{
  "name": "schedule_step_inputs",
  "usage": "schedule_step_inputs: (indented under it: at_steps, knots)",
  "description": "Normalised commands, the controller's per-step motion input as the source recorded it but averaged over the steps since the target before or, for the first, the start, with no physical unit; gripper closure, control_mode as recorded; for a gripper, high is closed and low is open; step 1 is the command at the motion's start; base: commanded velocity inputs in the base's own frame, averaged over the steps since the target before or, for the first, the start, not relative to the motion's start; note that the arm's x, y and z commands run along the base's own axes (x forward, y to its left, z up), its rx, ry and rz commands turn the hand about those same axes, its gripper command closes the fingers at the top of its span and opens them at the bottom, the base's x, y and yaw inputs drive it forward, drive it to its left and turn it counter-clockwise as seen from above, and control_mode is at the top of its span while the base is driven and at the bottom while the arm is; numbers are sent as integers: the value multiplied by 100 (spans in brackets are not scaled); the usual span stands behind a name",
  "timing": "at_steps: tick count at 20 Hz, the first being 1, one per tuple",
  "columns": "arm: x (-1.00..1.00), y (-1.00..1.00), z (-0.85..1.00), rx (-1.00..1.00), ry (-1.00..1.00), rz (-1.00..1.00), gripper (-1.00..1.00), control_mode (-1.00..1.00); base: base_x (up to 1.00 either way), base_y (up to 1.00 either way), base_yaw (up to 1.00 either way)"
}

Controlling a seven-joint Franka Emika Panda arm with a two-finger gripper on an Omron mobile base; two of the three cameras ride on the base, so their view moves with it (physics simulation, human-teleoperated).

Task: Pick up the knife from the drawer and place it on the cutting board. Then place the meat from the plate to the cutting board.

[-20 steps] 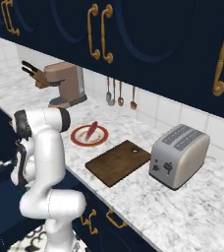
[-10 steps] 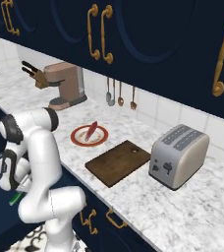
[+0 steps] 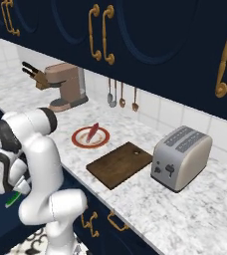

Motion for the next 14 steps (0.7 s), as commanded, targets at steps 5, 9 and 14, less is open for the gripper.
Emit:
schedule_step_inputs:
  at_steps: [5, 9, 14]
  knots:
    - [0, 17, 2, -1, -1, -6, -100, -100, 0, 0, 0]
    - [5, 64, -83, -10, 0, 0, -100, -100, 0, 0, 0]
    - [0, 69, -92, -12, -4, 0, -100, -100, 0, 0, 0]
